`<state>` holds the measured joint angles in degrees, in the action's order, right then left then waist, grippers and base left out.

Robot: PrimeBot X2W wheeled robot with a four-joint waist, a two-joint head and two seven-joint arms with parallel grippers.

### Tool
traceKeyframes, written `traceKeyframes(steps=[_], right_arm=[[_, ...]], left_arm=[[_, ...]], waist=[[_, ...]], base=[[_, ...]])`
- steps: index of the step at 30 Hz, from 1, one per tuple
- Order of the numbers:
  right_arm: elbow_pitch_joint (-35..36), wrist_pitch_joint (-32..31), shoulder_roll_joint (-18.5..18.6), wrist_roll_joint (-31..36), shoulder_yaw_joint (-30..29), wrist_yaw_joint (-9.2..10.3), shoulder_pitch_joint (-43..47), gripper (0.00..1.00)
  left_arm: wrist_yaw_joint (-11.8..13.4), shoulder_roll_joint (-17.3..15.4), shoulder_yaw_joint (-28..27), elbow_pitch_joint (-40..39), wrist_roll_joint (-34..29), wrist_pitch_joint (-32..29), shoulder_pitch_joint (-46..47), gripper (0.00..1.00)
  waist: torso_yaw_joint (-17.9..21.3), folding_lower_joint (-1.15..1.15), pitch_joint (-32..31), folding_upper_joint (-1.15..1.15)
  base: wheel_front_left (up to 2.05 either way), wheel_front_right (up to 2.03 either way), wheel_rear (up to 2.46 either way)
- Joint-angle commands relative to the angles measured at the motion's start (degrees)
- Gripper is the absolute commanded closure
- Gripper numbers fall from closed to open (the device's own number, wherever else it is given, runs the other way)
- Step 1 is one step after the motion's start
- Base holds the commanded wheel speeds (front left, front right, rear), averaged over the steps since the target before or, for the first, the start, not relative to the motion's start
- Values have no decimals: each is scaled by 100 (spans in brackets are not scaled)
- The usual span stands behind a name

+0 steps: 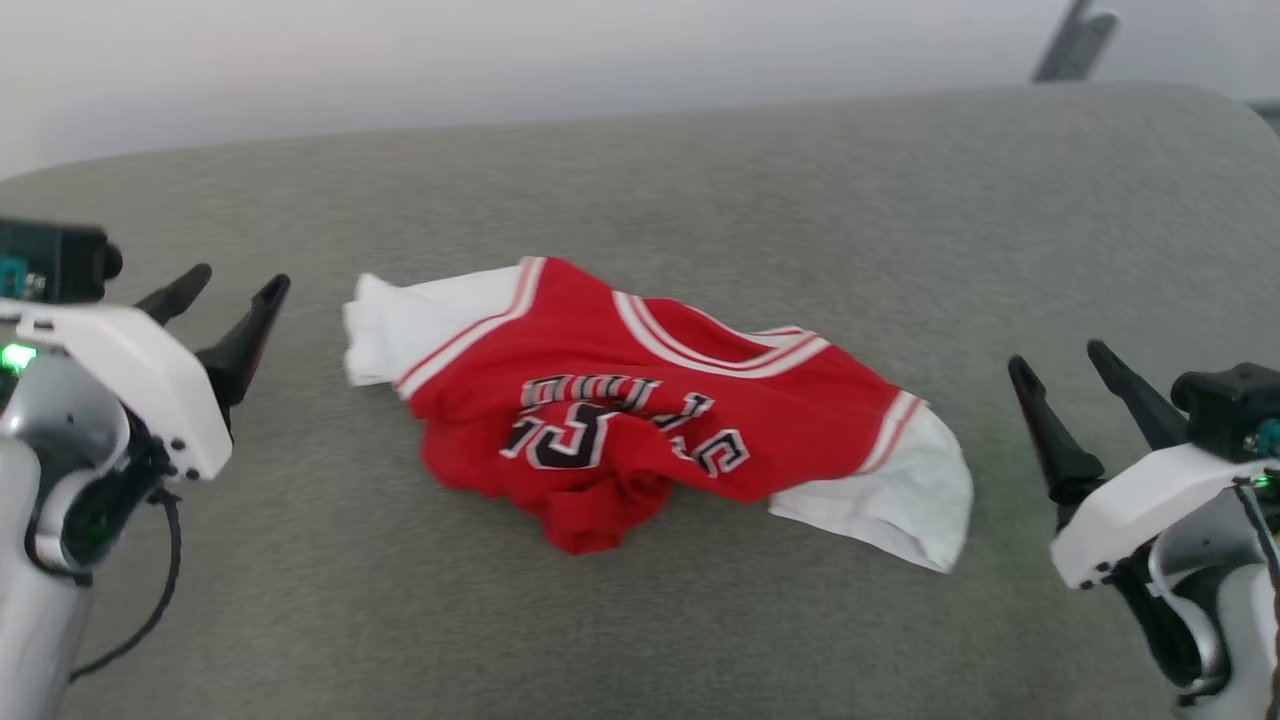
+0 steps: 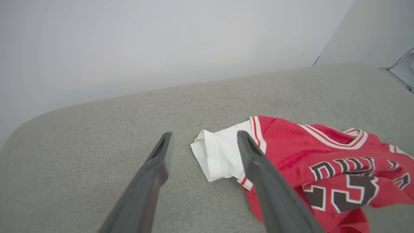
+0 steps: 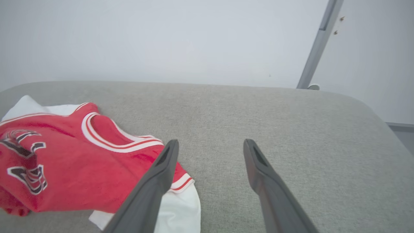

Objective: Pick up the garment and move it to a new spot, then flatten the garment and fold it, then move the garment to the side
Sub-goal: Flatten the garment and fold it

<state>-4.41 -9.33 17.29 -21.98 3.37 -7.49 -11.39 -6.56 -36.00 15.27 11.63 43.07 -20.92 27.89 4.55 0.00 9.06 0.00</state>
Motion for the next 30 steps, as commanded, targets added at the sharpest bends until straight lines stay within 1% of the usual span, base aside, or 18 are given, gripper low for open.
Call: traceKeyframes(steps=[1,7,9,12,13,14,20,22,24,27,28,29,30], right_arm=[[62,224,-154,147,-80,0,13,0],[67,1069,-881,693,-337,0,-47,0],[18,1216,-1065,770,-351,0,-25,0],[-84,1316,-1227,841,-335,0,-14,0],[-84,1316,-1227,841,-335,0,-14,0],[-106,1316,-1268,832,-302,0,-25,0],[-260,1260,-1352,735,-39,0,-148,0],[-278,1287,-1358,733,-5,0,-215,0],[-297,1277,-1358,715,49,0,-273,0],[-299,1307,-1341,705,77,0,-382,0],[-300,1314,-1330,703,89,0,-404,0],[-282,1359,-1323,683,79,0,-436,0],[-274,1386,-1293,704,65,0,-457,0]], left_arm=[[8,5,58,90,4,-136,175,0],[19,-16,297,718,5,-894,894,0],[27,-35,398,992,-22,-1170,1101,0],[135,-31,539,1419,-56,-1655,1355,0],[135,-31,539,1419,-56,-1655,1355,0],[175,-42,597,1547,-92,-1824,1436,0],[595,29,791,2262,-165,-2682,1781,0],[728,99,870,2508,-178,-2936,1816,0],[823,139,984,2736,-233,-3176,1762,0],[885,251,1067,2954,-187,-3371,1735,0],[903,289,1076,3010,-168,-3441,1738,56],[865,308,1108,3026,-162,-3454,1741,100],[858,319,1093,3016,-149,-3422,1766,100]], waist=[[339,0,231,0],[769,0,513,0],[875,0,605,0],[1007,0,741,0],[1007,0,741,0],[1040,0,787,0],[1160,0,1091,0],[1170,0,1175,0],[1173,0,1250,0],[1149,0,1326,0],[1135,0,1338,0],[1116,0,1343,0],[1089,0,1342,0]], base=[[0,0,0],[0,0,0],[0,0,0],[0,0,0],[0,0,0],[0,0,0],[0,0,0],[0,0,0],[0,0,0],[0,0,0],[0,0,0],[0,0,0],[0,0,0]])
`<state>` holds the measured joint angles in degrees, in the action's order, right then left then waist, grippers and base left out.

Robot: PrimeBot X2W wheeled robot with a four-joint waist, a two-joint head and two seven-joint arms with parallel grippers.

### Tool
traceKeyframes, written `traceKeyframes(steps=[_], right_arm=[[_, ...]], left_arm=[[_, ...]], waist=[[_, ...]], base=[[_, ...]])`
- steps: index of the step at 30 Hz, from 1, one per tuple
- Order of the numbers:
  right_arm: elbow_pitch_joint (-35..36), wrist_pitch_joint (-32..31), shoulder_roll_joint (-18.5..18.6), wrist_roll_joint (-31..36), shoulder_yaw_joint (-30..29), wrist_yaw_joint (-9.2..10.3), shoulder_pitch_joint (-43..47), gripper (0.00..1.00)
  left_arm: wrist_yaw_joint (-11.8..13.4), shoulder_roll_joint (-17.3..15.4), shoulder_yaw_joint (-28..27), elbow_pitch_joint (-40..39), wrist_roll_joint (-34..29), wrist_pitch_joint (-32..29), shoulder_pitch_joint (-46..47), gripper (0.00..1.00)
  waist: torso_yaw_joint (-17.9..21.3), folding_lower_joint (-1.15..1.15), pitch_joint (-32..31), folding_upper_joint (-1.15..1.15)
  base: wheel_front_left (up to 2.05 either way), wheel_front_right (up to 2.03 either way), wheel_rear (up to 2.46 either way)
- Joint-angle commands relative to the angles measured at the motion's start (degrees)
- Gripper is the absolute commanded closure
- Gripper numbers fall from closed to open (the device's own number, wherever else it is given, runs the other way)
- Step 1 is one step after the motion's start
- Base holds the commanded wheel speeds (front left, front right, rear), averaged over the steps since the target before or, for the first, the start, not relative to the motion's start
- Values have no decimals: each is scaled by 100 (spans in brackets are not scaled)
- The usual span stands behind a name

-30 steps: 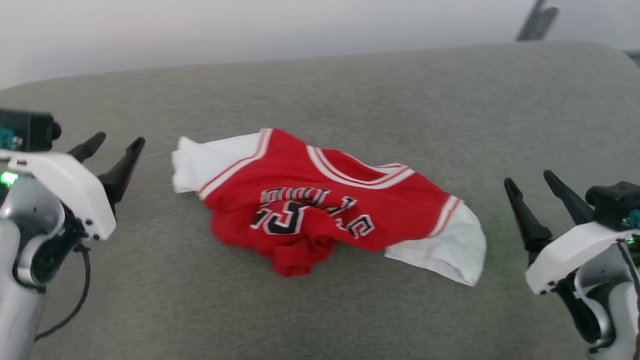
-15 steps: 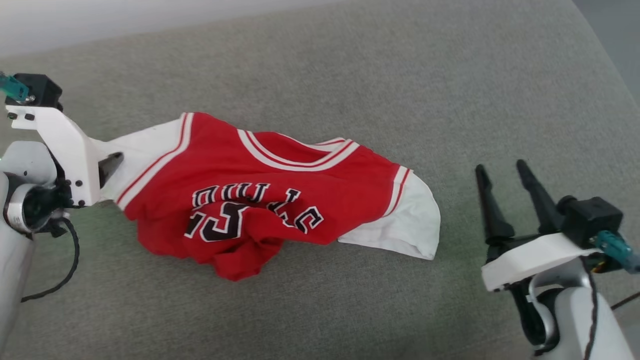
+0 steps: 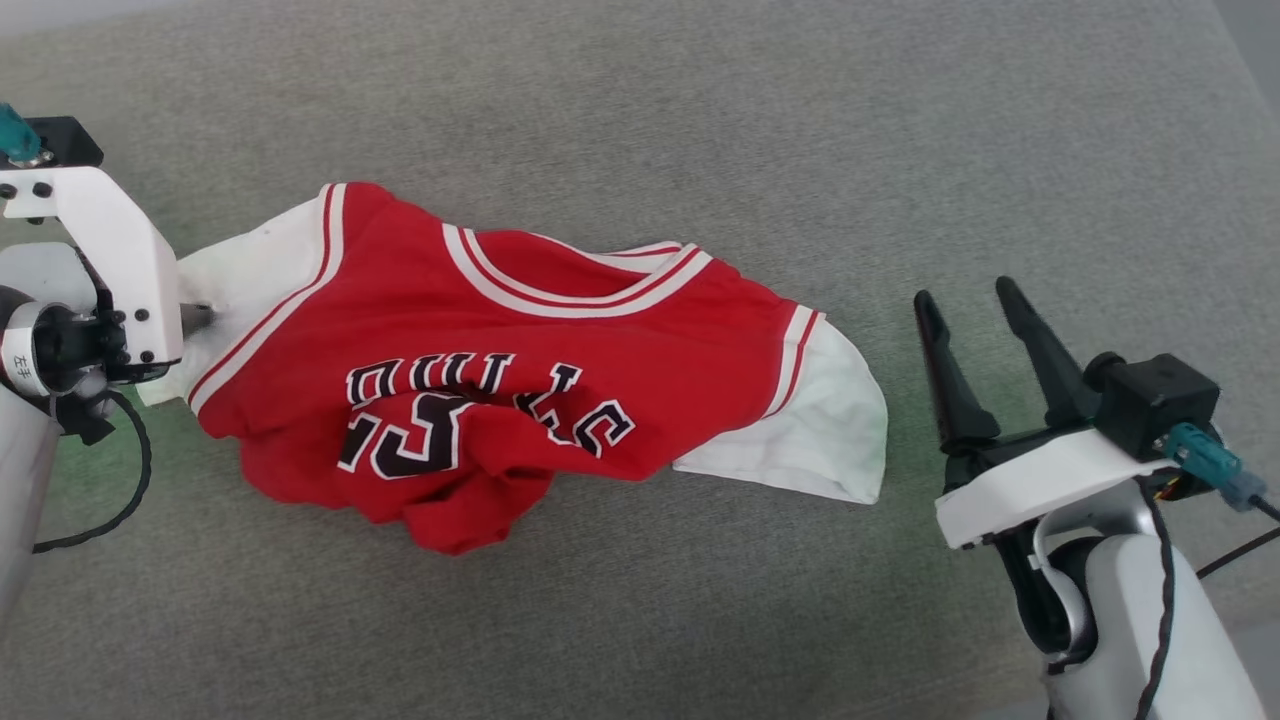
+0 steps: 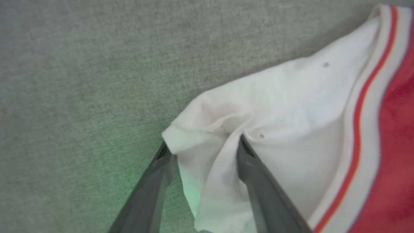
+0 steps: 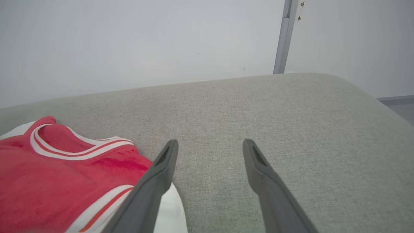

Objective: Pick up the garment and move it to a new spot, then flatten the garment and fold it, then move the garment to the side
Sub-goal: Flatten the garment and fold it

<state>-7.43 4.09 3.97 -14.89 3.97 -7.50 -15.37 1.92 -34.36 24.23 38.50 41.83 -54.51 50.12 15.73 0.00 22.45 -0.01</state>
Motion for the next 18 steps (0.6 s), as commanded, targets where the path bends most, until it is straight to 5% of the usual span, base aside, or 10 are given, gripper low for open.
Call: traceKeyframes(steps=[1,10,18], right_arm=[[28,49,57,14,10,1,-54,0],[228,215,248,85,-215,1,-32,0],[439,84,324,172,-467,2,90,0]], left_arm=[[4,165,183,312,-2,-53,-430,100],[-37,-134,27,-410,44,274,-524,100],[444,-391,-199,-1707,330,151,-1580,100]], waist=[[-64,0,-8,1],[-484,0,-288,1],[-861,0,-593,1]], base=[[0,0,0],[0,0,0],[0,0,0]])
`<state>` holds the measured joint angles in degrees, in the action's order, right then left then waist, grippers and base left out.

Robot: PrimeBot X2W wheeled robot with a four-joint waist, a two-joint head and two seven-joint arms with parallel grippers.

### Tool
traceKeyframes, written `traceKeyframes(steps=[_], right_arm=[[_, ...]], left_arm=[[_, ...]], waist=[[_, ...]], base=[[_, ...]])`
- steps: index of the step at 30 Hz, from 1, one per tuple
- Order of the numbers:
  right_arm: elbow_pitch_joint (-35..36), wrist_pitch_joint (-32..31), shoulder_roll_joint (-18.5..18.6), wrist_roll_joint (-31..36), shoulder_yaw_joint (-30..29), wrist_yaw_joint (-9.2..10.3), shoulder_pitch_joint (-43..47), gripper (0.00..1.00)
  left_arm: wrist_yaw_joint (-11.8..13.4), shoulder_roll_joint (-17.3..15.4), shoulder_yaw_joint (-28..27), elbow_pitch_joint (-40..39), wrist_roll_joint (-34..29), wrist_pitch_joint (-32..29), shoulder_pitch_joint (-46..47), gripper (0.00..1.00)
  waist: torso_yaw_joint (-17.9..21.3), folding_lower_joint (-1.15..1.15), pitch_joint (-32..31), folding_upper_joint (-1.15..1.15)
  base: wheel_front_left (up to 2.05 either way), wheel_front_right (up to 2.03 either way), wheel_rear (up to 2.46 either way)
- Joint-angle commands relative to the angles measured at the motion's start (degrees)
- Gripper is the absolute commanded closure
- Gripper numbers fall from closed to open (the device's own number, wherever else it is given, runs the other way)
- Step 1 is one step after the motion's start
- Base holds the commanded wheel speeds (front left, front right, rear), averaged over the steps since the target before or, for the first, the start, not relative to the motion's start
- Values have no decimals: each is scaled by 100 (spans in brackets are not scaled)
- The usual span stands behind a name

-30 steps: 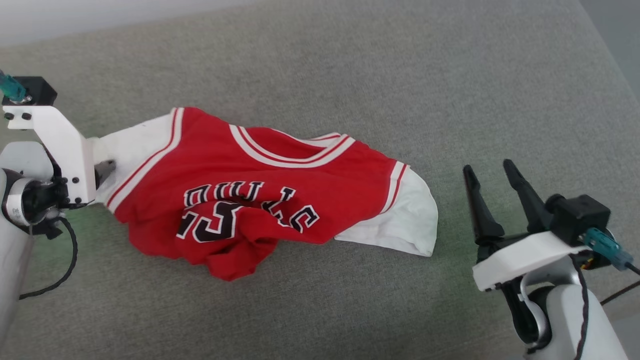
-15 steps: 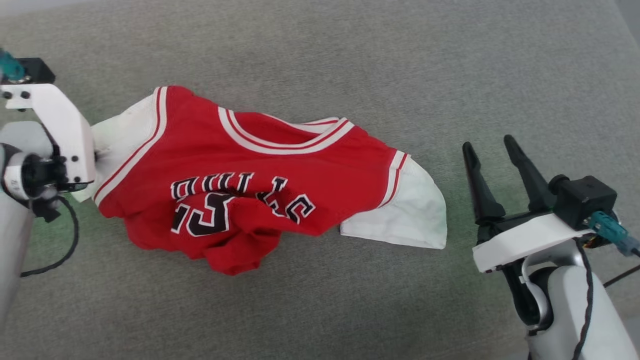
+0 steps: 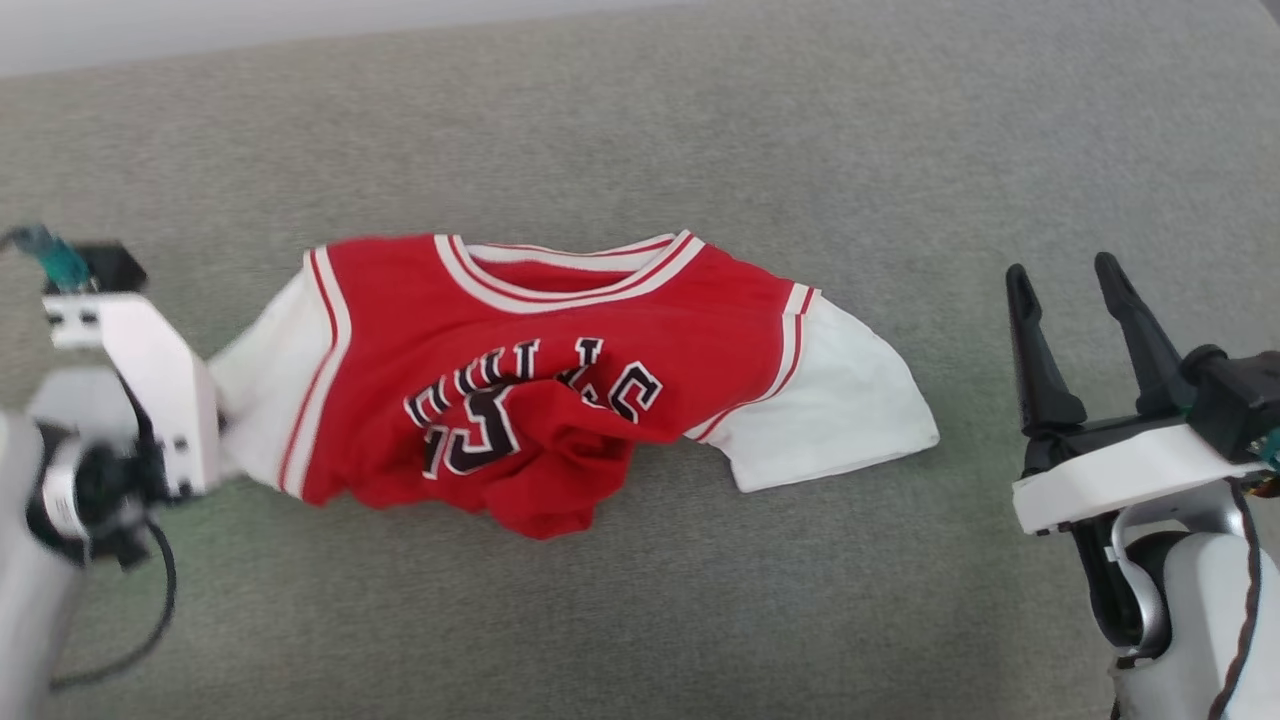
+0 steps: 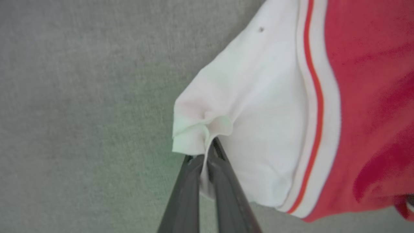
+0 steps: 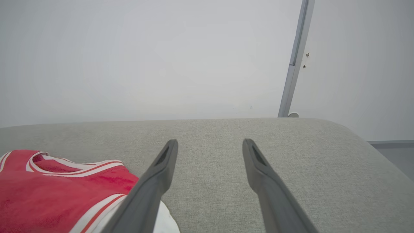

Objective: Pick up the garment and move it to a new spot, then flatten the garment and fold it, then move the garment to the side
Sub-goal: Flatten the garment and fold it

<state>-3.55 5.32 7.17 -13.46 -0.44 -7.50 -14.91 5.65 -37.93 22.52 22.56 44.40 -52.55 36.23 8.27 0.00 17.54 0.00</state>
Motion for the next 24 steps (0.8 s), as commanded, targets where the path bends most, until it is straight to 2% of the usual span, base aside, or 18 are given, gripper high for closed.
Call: traceKeyframes(steps=[1,5,7,9,10,11,17,24], right_arm=[[81,-60,9,41,-52,2,56,0],[142,-151,49,45,-82,2,141,0],[171,-187,65,38,-87,2,133,0],[204,-218,68,41,-63,2,143,0],[204,-218,68,41,-63,2,143,0],[222,-240,66,47,-57,2,163,0],[305,-376,109,31,-41,2,246,0],[404,-518,143,-29,-9,2,224,0]], left_arm=[[155,-66,-44,-302,100,-91,-390,100],[494,-177,-156,-961,303,-178,-1132,100],[567,-195,-242,-1188,373,-77,-1369,98],[600,-223,-290,-1324,402,-25,-1568,21],[600,-223,-290,-1324,402,-25,-1568,21],[633,-254,-320,-1366,404,-3,-1610,0],[741,-400,-370,-1471,433,-289,-1338,0],[763,-296,-97,-913,297,-718,-837,0]], waist=[[-155,0,-128,0],[-274,0,-205,0],[-326,0,-230,0],[-364,0,-272,0],[-364,0,-272,0],[-379,0,-292,0],[-456,0,-376,0],[-436,0,-309,0]], base=[[0,0,0],[0,0,0],[0,0,0],[0,0,0],[0,0,0],[0,0,0],[0,0,0],[0,0,0]])
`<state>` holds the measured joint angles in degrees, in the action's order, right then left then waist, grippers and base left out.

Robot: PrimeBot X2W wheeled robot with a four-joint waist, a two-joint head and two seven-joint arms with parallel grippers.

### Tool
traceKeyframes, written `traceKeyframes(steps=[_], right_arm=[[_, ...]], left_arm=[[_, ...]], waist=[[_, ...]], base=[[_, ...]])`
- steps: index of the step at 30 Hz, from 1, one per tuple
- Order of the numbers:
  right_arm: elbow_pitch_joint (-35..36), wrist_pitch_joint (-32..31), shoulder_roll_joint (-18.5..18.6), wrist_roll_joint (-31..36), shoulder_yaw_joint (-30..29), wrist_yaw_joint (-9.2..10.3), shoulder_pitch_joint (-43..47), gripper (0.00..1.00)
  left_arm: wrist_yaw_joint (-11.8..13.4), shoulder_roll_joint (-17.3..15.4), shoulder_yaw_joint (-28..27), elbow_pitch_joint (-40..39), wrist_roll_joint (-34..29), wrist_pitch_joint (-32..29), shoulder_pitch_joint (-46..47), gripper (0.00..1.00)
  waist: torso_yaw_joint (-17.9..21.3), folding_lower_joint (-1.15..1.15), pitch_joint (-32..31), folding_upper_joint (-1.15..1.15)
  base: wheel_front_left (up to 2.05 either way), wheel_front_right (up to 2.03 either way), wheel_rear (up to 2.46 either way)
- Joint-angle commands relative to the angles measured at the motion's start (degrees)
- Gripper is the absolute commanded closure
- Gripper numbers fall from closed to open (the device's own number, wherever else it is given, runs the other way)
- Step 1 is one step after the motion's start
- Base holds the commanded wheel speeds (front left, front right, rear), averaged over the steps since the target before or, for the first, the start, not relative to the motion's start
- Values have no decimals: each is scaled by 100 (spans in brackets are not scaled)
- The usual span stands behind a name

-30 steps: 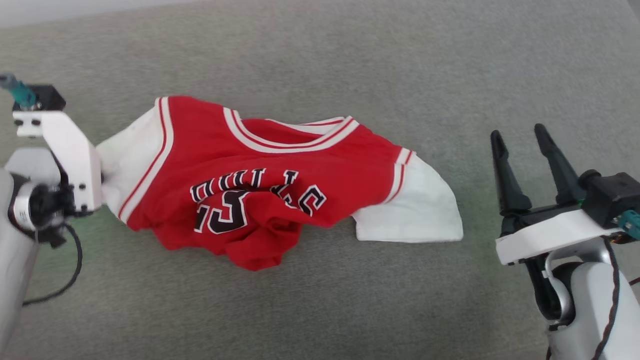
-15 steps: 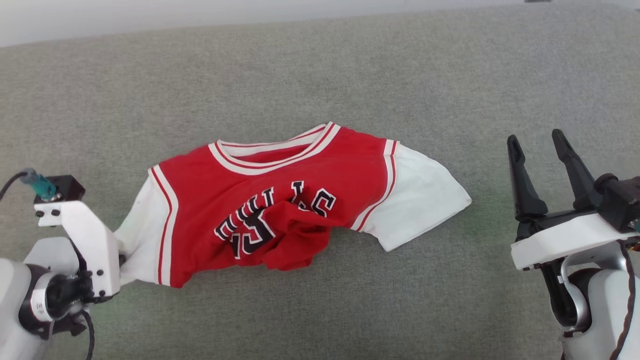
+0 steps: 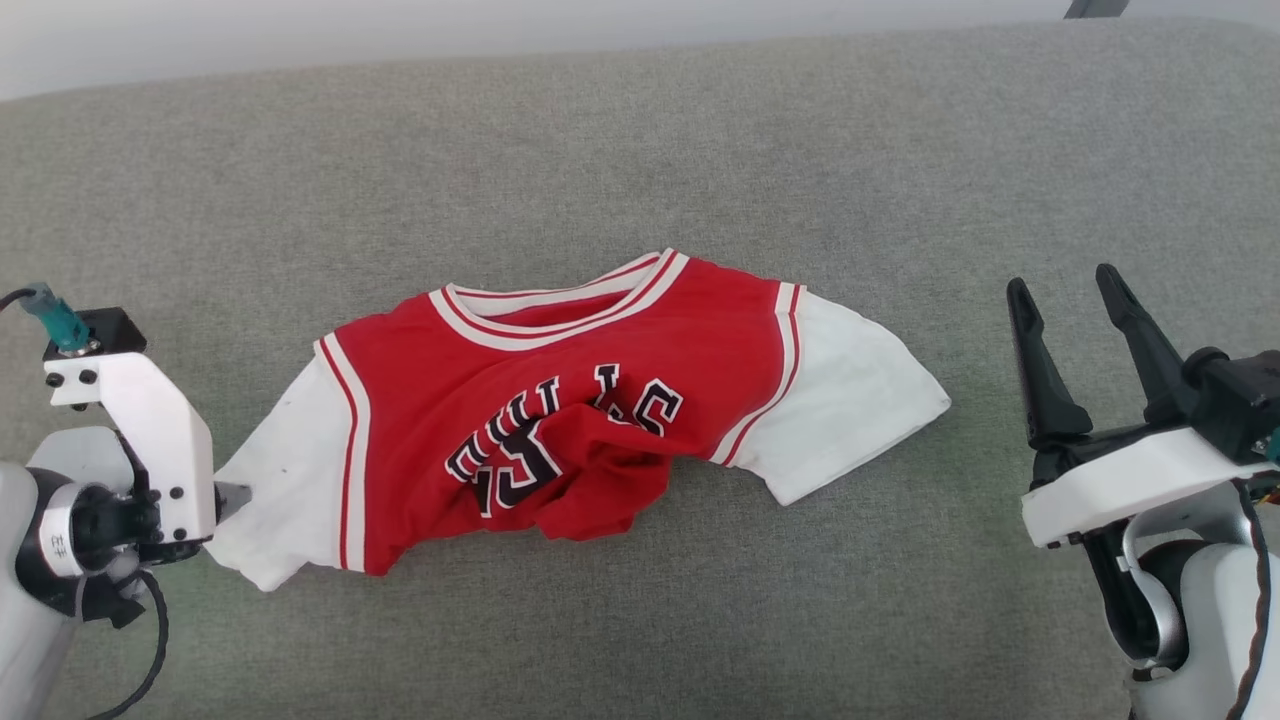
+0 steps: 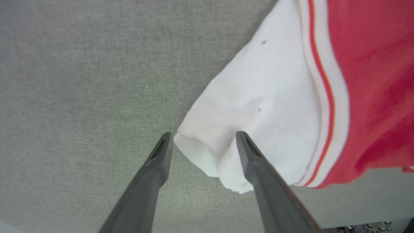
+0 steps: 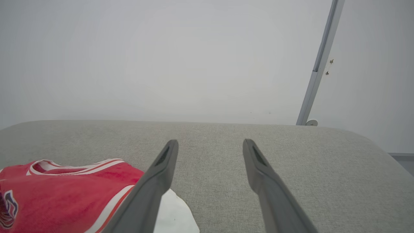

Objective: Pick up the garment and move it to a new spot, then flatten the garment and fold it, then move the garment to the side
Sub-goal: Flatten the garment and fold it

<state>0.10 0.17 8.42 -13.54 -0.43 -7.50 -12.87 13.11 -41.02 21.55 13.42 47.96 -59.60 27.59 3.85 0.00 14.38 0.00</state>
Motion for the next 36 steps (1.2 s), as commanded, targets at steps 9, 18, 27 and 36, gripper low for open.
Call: traceKeyframes(steps=[9,18,27,36], right_arm=[[54,-661,188,-301,207,2,51,0],[-34,-2416,610,-921,570,1,-117,0],[-729,-4327,935,-889,729,1,-725,0],[-1503,-6279,838,-1263,1065,-1,-941,100]], left_arm=[[-96,494,104,1262,124,28,267,0],[-582,982,223,1747,251,361,547,100],[-961,1361,468,2001,71,692,1093,100],[-1186,1551,536,2277,60,939,1290,100]], waist=[[43,0,216,0],[-226,0,439,0],[-657,0,683,0],[-830,0,776,0]], base=[[0,0,0],[0,0,0],[0,0,0],[0,0,0]])
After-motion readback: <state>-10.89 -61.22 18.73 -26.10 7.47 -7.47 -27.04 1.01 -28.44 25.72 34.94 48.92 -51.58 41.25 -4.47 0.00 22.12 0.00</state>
